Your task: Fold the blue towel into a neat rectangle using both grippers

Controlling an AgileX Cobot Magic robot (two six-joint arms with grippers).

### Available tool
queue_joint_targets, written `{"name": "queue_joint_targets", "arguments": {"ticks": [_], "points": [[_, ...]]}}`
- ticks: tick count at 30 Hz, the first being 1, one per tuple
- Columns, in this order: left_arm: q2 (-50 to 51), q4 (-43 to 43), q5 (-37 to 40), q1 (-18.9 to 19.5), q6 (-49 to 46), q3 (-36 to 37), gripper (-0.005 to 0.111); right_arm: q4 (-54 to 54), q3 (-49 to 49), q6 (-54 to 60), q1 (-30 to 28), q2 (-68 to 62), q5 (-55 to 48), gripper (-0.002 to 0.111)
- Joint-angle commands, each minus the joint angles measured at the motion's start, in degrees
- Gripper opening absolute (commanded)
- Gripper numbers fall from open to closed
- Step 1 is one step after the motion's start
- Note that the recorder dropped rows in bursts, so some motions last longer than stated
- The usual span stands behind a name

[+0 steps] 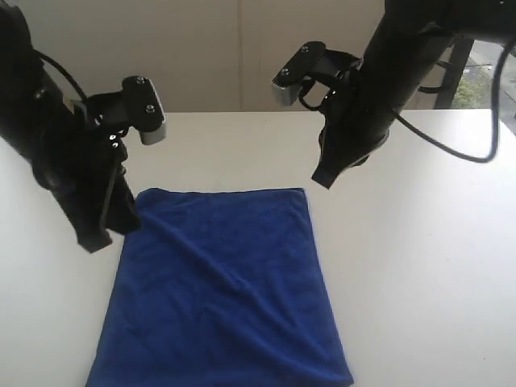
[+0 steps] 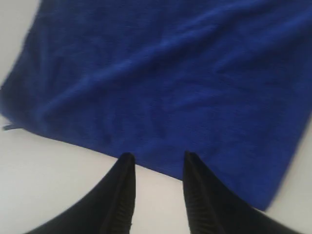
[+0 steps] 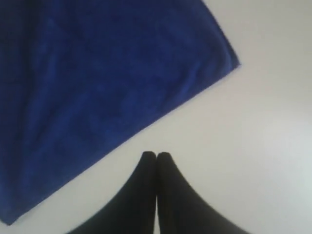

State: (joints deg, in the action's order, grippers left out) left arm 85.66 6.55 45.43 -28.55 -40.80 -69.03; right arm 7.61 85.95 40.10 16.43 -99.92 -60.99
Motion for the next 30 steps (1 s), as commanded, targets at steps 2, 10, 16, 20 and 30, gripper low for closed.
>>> {"name": "queue_joint_targets", "arguments": {"ticks": [2, 10, 16, 20, 30], "points": [[-5.5, 5.3, 9.7, -2.1, -4.0, 7.6, 0.032, 0.1, -13.1, 1.1, 7.3, 11.2, 3.6, 0.000], [-12.8, 6.5, -1.4, -8.2, 0.2, 23.8, 0.032, -6.0, -30.7, 0.0, 14.6, 19.8, 12.0, 0.000], [-14.0, 6.6, -8.6, -9.8, -0.1, 29.0, 0.032, -6.4, -37.7, 0.1, 15.0, 20.0, 19.1, 0.000], [-14.0, 6.2, -13.1, -9.8, -3.2, 29.2, 0.044, -6.2, -38.8, 0.1, 15.0, 19.8, 21.9, 0.006], [-12.3, 5.8, -15.7, -9.8, -4.9, 32.4, 0.064, -6.1, -40.7, 4.3, 15.0, 16.0, 23.6, 0.060]]}}
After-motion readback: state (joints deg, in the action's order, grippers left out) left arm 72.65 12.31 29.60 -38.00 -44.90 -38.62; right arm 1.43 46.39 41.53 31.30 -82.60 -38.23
